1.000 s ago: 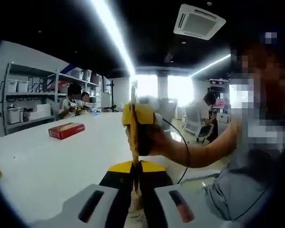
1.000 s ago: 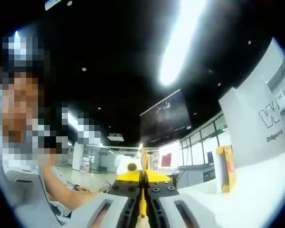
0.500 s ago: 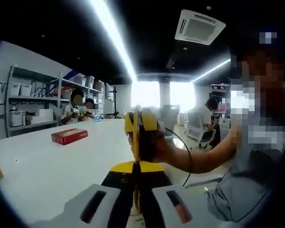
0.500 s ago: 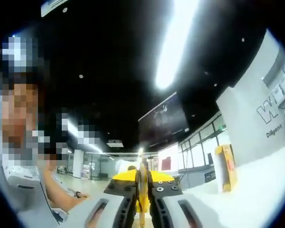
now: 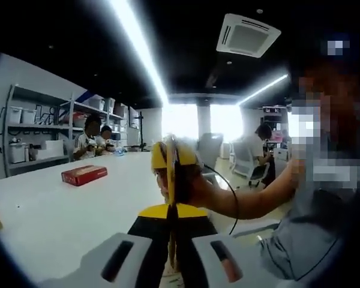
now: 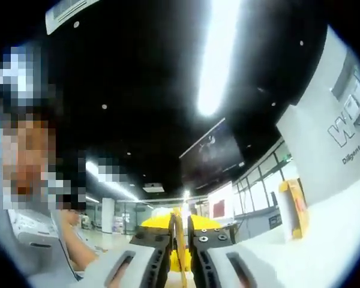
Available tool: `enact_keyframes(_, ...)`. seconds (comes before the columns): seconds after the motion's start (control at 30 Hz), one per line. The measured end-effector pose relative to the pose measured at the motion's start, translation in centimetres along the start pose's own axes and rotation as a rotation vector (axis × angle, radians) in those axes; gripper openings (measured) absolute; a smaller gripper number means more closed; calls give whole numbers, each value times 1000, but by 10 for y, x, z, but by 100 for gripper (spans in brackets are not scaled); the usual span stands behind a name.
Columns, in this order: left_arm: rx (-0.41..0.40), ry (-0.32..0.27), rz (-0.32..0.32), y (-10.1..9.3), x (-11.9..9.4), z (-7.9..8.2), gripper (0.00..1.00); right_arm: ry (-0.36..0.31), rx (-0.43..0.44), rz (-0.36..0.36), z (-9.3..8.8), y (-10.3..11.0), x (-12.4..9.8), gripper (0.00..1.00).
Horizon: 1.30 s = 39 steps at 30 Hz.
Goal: Tear open the coffee pouch, take out the coffee, and pour the coffee from the pouch into the cup
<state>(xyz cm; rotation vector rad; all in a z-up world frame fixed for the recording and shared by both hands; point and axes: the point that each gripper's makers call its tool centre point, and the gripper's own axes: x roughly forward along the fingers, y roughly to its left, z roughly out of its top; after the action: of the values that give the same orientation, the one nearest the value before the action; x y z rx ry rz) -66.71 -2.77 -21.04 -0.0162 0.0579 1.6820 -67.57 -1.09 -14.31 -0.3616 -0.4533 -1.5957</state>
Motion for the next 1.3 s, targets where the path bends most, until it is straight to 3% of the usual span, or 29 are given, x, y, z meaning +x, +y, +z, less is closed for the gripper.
enact_keyframes(0.17,-16,2,6,1,0,0,6,5,-10,8,-2,3,4,3)
enact_keyframes(0.27,-30,-11,7,1,1,1,13,5,-23,-5,-1,1,4,2)
enact_keyframes(0.33,-21,-10,7,1,1,1,6,-8,-13,-2,1,2,4,2)
enact_keyframes(0.43,-12,-6,4,1,0,2,4,-27,13,16,1,4,5,6)
enact_keyframes(0.53,-12,-3,3,1,0,2,4,-12,12,20,-4,5,5,8)
enact_keyframes(0.77,-37,-16,3,-1,0,1,10,-15,8,6,-5,0,5,2)
enact_keyframes(0.87,6,-8,14,1,-1,1,5,-12,24,21,-5,0,5,4)
enact_keyframes(0.97,-13,-6,8,1,-1,2,4,-5,20,27,-6,2,6,8)
enact_keyframes(1.17,-4,-1,12,2,0,2,5,7,-24,3,-13,2,6,3)
enact_keyframes(1.3,-22,-12,12,2,1,0,8,0,-47,-13,-9,2,5,2)
